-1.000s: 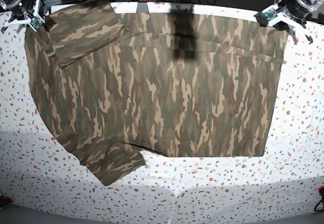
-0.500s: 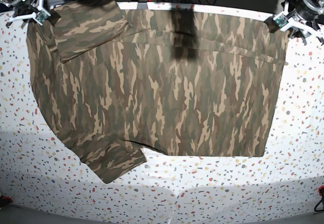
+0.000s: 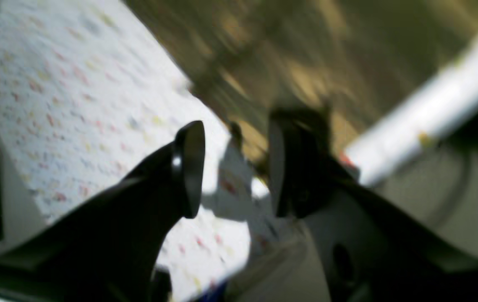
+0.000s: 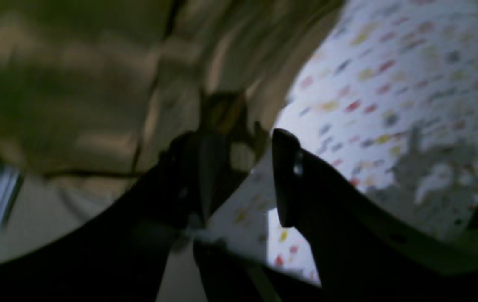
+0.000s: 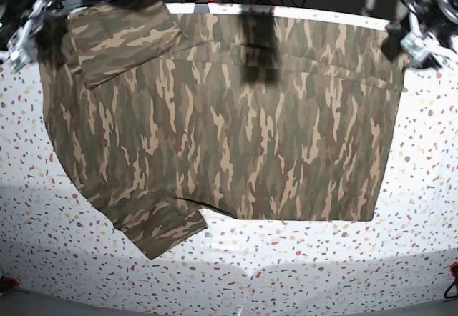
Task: Fold the T-shirt properly
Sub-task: 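Reach both grippers across the shirt to its hem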
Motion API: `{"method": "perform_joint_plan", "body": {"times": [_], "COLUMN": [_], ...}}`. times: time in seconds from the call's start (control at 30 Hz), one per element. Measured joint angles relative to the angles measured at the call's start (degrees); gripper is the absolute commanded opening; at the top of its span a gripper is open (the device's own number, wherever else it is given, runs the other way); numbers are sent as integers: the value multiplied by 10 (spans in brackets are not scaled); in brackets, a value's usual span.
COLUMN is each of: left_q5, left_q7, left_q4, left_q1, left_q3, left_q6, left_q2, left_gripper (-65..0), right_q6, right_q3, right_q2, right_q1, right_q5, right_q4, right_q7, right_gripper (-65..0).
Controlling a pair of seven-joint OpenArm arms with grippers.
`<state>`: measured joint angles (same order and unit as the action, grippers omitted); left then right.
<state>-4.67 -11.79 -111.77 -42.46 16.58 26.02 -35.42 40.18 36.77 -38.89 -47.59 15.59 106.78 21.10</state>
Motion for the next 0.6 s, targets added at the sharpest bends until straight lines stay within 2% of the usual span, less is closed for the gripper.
{"method": "perform_joint_plan", "body": {"times": [0.13, 0.2, 0.27, 0.33, 0.47, 0.57, 0.6], "left_q5": [118, 173, 214, 242, 290, 297, 298], "left_q7": [-21, -33, -21, -17, -12, -21, -23], "left_q4": [5, 27, 62, 110, 215, 300, 323], "left_q1": [75, 116, 145, 176, 244, 306, 329], "left_q3": [23, 23, 23, 21, 14, -15, -29], "left_q6": [1, -1, 2, 1, -2, 31, 32], "left_q2": [0, 0, 1, 3, 0, 3, 5], "left_gripper": [-403, -403, -403, -403, -403, -403, -403], "right_q6": [2, 2, 1, -11, -20, -20, -21], "right_q3": [-15, -32, -54, -77, -116, -150, -161], "right_q2": [2, 2, 3, 5, 26, 48, 57], "right_q1": [45, 74, 108, 146, 233, 306, 334], "right_q5": [31, 71, 115, 143, 141, 134, 126], "right_q4": [-4, -7, -15, -29, -67, -100, -111], "right_q7": [14, 52, 101, 130, 150, 160, 168], "right_gripper": [-408, -408, -408, -408, -408, -408, -408]}}
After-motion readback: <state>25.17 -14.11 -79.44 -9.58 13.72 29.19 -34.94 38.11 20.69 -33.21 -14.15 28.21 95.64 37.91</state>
